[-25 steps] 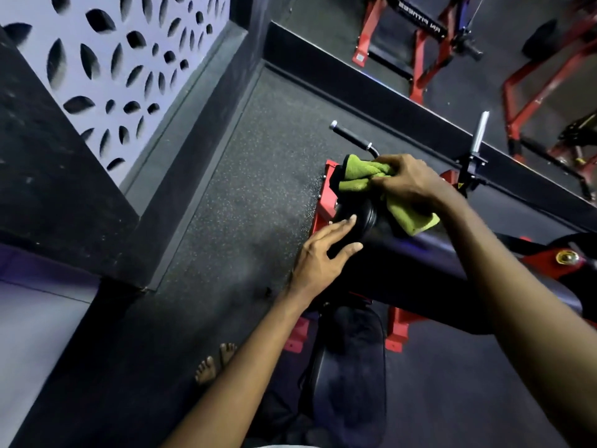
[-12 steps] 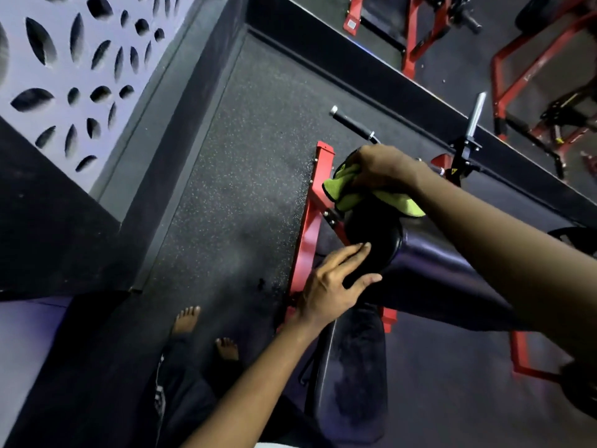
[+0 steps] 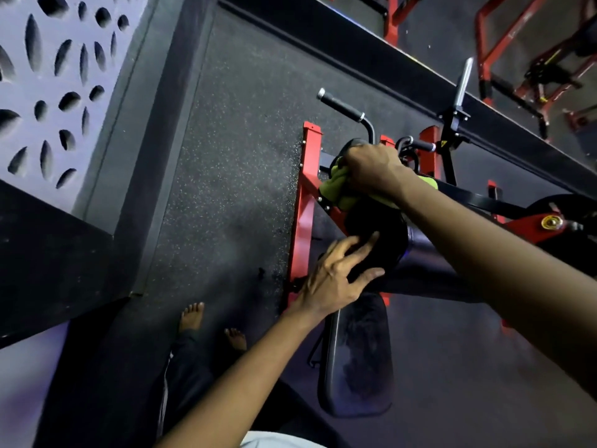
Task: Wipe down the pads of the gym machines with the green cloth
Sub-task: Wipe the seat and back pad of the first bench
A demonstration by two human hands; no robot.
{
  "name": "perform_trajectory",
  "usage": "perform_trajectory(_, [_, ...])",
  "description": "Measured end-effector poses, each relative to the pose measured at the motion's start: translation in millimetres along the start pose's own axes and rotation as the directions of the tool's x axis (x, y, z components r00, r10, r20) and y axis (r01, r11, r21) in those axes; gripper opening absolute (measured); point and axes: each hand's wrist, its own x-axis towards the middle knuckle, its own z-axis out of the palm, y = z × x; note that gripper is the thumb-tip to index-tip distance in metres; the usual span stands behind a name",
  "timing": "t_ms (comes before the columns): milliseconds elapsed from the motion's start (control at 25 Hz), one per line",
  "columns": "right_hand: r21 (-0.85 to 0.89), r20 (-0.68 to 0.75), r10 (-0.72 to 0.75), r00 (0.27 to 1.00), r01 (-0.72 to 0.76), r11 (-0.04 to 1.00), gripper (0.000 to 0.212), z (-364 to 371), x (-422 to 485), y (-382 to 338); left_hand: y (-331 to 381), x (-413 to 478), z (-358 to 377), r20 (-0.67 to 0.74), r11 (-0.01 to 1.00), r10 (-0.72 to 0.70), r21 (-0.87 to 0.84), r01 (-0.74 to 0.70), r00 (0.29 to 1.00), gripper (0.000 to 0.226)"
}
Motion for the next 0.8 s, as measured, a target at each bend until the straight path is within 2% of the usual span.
perform_trajectory(120, [0.02,0.019,0.043,0.999,-0.044,0.999,0.036,-4,5,-9,0,-1,0,0.018,1.0,0.012,0.007,-0.012,1.0,0.06])
perform_trajectory(200, [0.009,-0.004,0.046,0.999,-0.046,0.999,0.033,-7,-6,-12,-6,-4,0,-0.009,0.998,0.017,-0.058,-0.017,1.0,0.047])
perform_trajectory(280, [0.038,-0.014,0.08,0.997,-0.08,0.996,0.033,-11,-34,-6,-14,-11,1,0.026,0.989,-0.047,-0.14,0.05,0.999,0.044])
perform_trajectory(320, [0.076,-0.019,0.115,0.993,-0.113,0.991,0.035,-13,-49,-2,-18,-14,2,0.045,0.972,-0.136,-0.188,0.142,0.99,0.045])
perform_trajectory(360, [0.114,-0.024,0.145,0.989,-0.142,0.983,0.037,-15,-66,1,-20,-14,1,0.062,0.91,-0.289,-0.292,0.294,0.955,0.042])
perform_trajectory(400, [0.141,-0.039,0.162,0.986,-0.155,0.978,0.038,-16,-84,3,-20,-10,-3,0.111,0.75,-0.48,-0.463,0.472,0.87,0.037])
perform_trajectory(440, [0.161,-0.061,0.174,0.983,-0.162,0.974,0.04,-15,-101,2,-18,-1,-11,0.202,0.539,-0.606,-0.607,0.584,0.769,0.033])
perform_trajectory(480, [0.181,-0.086,0.192,0.978,-0.174,0.968,0.044,-12,-119,1,-19,11,-19,0.281,0.369,-0.66,-0.687,0.626,0.697,0.031])
perform_trajectory(520, [0.197,-0.116,0.212,0.97,-0.187,0.962,0.047,-7,-136,-1,-21,26,-29,0.312,0.329,-0.661,-0.696,0.638,0.682,0.034])
perform_trajectory(640, [0.258,-0.24,0.261,0.935,-0.198,0.946,0.051,17,-176,-9,-27,76,-55,0.349,0.475,-0.571,-0.598,0.646,0.743,0.043])
perform_trajectory(720, [0.316,-0.3,0.304,0.904,-0.206,0.926,0.048,34,-190,-14,-25,107,-61,0.375,0.622,-0.47,-0.503,0.601,0.799,0.044])
perform_trajectory(800, [0.352,-0.335,0.332,0.882,-0.21,0.912,0.048,48,-201,-21,-18,126,-60,0.438,0.764,-0.358,-0.371,0.528,0.825,0.041])
